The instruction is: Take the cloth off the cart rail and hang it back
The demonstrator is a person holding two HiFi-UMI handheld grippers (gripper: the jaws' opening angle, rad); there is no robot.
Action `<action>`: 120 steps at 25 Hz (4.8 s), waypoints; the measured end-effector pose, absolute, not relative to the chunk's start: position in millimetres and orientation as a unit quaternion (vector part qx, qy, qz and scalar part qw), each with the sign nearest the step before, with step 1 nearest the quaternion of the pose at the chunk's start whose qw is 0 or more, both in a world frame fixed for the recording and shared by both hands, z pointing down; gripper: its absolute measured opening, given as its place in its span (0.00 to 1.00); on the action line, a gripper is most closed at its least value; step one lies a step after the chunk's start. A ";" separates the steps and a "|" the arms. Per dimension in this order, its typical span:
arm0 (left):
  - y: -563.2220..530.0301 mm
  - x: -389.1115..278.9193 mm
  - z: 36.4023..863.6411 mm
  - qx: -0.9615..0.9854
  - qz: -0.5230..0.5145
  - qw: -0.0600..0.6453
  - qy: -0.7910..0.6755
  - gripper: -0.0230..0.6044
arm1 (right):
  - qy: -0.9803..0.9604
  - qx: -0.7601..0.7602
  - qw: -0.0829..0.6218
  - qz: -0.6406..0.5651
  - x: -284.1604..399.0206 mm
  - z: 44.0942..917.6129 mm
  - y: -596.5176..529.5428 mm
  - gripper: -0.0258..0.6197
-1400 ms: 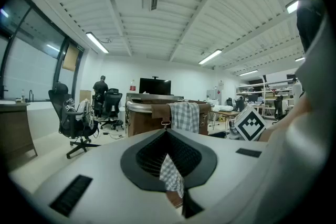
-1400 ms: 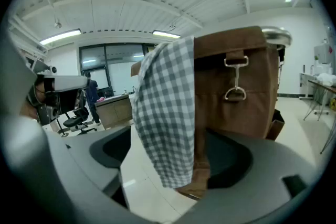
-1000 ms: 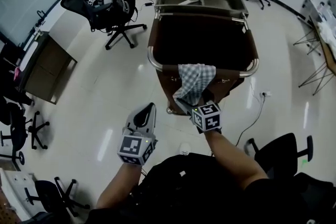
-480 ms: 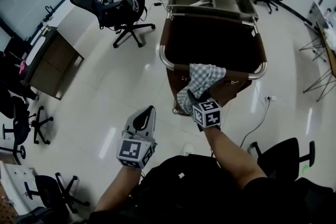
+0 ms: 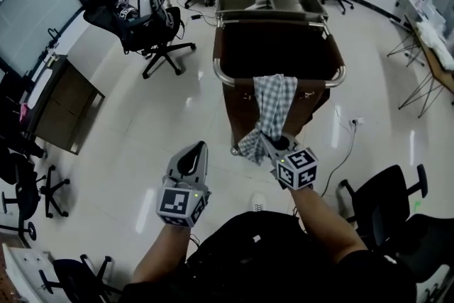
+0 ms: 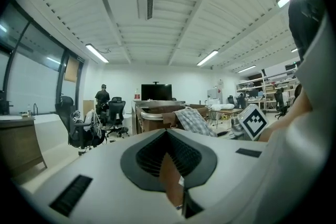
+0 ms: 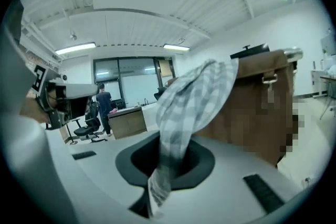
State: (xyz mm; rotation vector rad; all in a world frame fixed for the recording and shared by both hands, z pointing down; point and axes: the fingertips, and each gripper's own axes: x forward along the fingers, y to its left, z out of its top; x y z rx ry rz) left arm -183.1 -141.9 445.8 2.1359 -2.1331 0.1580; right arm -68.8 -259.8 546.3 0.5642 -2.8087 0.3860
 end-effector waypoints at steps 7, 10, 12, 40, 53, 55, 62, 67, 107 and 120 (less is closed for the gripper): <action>-117.0 -172.0 430.8 0.735 0.018 0.064 -0.675 0.04 | -0.959 0.250 0.074 0.114 -15.7 479.9 -223.9 0.10; -105.1 -164.2 420.5 0.751 0.008 0.058 -0.657 0.04 | -0.955 0.269 0.057 0.108 -0.9 459.3 -199.6 0.10; -95.4 -154.7 412.9 0.764 0.000 0.058 -0.642 0.04 | -0.953 0.282 0.047 0.106 9.8 450.5 -182.6 0.10; -67.4 -41.6 378.0 0.847 -0.026 0.019 -0.530 0.04 | -0.874 0.481 -0.072 0.022 245.3 319.3 -83.1 0.10; -52.2 -2.6 365.5 0.868 -0.030 0.026 -0.494 0.04 | -0.890 0.453 -0.017 0.041 204.8 350.7 -76.0 0.10; -48.6 -5.8 363.7 0.867 -0.034 0.023 -0.496 0.04 | -0.894 0.447 -0.013 0.033 197.8 349.0 -73.6 0.10; -42.3 -10.4 357.6 0.864 -0.033 0.018 -0.502 0.04 | -0.898 0.440 -0.016 0.025 195.9 340.5 -65.7 0.10; -42.5 -11.1 364.9 0.864 -0.030 0.026 -0.502 0.04 | -0.901 0.432 -0.013 0.031 187.2 348.0 -67.3 0.10; -37.3 -118.5 360.7 0.795 -0.031 0.022 -0.606 0.04 | -0.946 0.323 -0.032 -0.008 99.5 289.2 -85.3 0.10; -104.9 -159.9 329.2 0.767 -0.043 0.004 -0.640 0.04 | -0.961 0.268 -0.032 -0.059 58.4 226.0 -173.8 0.10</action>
